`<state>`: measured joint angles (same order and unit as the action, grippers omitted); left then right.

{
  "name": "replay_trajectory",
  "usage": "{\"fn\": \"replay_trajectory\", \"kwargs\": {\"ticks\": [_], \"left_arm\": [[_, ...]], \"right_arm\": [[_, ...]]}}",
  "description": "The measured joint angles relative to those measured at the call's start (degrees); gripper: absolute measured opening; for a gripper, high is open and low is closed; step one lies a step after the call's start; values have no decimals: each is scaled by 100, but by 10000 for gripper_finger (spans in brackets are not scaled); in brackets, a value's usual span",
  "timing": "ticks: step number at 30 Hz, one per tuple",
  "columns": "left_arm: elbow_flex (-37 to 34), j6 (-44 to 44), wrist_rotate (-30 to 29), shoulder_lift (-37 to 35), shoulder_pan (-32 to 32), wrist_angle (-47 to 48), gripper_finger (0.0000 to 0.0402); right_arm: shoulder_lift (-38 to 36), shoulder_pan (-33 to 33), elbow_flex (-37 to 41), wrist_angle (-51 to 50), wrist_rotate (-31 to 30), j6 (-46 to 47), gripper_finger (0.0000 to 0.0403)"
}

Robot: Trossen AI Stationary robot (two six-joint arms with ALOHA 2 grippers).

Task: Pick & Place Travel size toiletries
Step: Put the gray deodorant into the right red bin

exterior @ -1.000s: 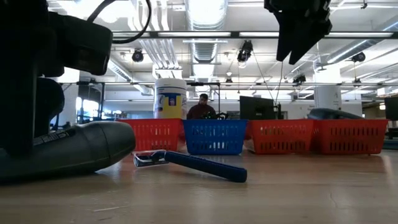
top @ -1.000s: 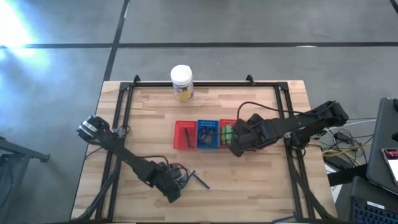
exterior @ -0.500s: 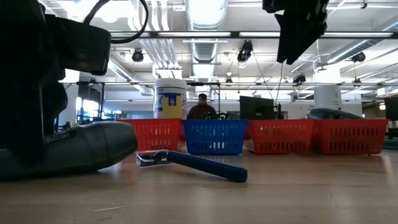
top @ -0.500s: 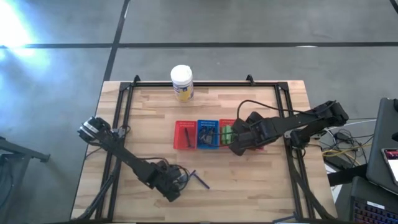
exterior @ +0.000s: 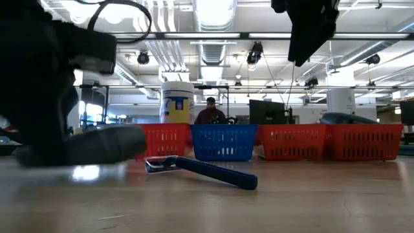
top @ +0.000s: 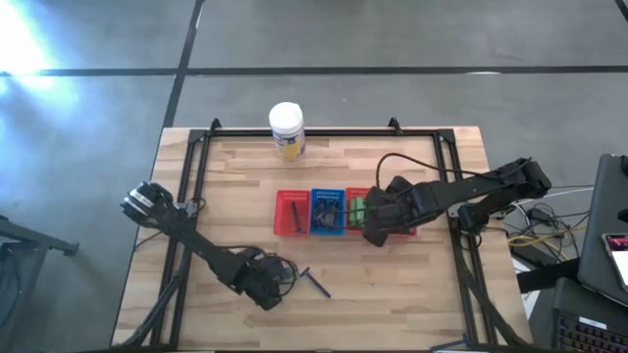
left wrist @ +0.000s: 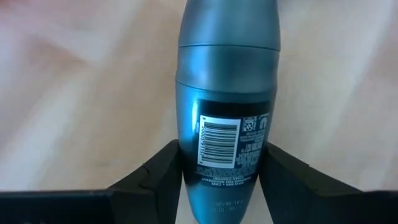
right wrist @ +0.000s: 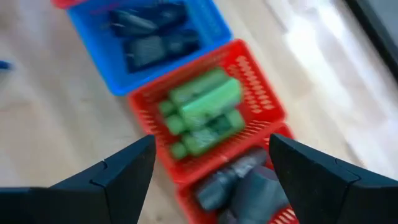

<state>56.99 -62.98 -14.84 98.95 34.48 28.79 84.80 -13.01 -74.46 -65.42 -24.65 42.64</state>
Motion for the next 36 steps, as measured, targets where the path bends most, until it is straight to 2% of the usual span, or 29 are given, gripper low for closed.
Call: {"fn": "replay_trajectory", "kwargs": {"ticks": [5, 10, 13, 17, 20, 24, 30, 36], "left_arm": [[20, 100, -930, -809, -17, 268, 181], [12, 657, -2009, -1446, -174, 251, 181], [33, 1301, -2094, -1672, -459, -207, 181], [23, 2086, -1054, -1768, -1030, -1276, 181], [24, 2436, -183, -1777, -1418, -1895, 181], [24, 2774, 418, -1777, -1763, -2387, 181], [24, 2931, 1779, -1775, -2150, -2648, 181], [22, 3046, 2866, -1775, -2506, -2799, 181]], "right_arm": [[-198, 146, 0, 627, 630, -305, 300], [-394, 625, 0, 1658, 1805, -389, 303], [-407, 862, 0, 2385, 2480, -555, 306], [-405, 877, 0, 2962, 2787, -1194, 312], [-405, 817, 0, 2909, 2776, -1728, 317], [-411, 692, 0, 2609, 2756, -2264, 323], [-413, 455, 0, 2490, 2724, -2882, 337], [-413, 148, 0, 2531, 2273, -4405, 348]]}}
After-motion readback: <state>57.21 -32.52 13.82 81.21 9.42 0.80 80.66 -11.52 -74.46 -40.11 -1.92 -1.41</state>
